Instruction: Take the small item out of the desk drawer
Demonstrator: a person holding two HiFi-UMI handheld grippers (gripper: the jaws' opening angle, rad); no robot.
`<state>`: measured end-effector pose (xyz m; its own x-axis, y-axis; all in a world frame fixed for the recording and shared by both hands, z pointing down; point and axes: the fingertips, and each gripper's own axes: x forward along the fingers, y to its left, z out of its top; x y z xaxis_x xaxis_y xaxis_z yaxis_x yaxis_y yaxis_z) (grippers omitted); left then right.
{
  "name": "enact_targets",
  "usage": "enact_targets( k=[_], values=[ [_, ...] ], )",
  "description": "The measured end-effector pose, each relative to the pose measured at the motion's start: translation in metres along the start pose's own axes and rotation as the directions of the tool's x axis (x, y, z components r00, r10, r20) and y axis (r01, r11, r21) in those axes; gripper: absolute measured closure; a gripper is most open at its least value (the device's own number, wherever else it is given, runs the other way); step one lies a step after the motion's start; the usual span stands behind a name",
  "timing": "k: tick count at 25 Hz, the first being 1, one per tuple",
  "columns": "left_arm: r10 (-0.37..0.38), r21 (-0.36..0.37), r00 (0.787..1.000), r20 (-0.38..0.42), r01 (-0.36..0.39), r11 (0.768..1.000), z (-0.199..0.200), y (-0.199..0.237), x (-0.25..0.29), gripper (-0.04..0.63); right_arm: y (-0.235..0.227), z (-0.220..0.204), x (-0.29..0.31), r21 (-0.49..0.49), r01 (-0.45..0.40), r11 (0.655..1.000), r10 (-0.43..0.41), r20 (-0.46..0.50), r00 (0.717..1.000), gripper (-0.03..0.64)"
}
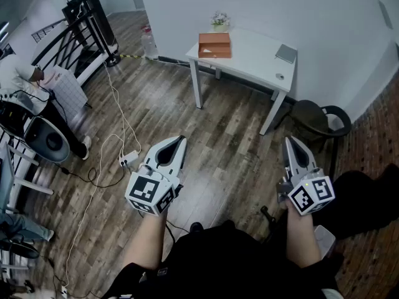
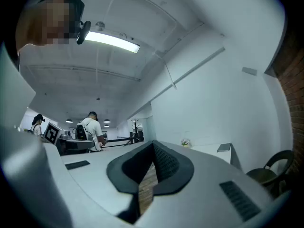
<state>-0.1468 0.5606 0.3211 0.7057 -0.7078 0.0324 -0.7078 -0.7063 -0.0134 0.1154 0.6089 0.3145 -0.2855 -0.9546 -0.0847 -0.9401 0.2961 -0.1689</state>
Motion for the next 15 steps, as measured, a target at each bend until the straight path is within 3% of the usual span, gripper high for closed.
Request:
enact_targets(
  k=[6, 15],
  values=[
    [0.013, -0.085, 1.0, -0.017, -0.014, 0.996, -0.011, -0.013, 0.012, 0.584, -0.014, 0.0, -0.009, 0.002, -0.023, 1.0, 0.023, -0.003, 1.0, 0.623],
    [0.035, -0.077, 0.996, -0.087, -0.042, 0.996, -0.035, -0.044, 0.019, 0.584, -0.032, -0.02, -0.024, 0.006, -0.055, 0.998, 0.055, -0.054, 0.997, 0.623]
  ],
)
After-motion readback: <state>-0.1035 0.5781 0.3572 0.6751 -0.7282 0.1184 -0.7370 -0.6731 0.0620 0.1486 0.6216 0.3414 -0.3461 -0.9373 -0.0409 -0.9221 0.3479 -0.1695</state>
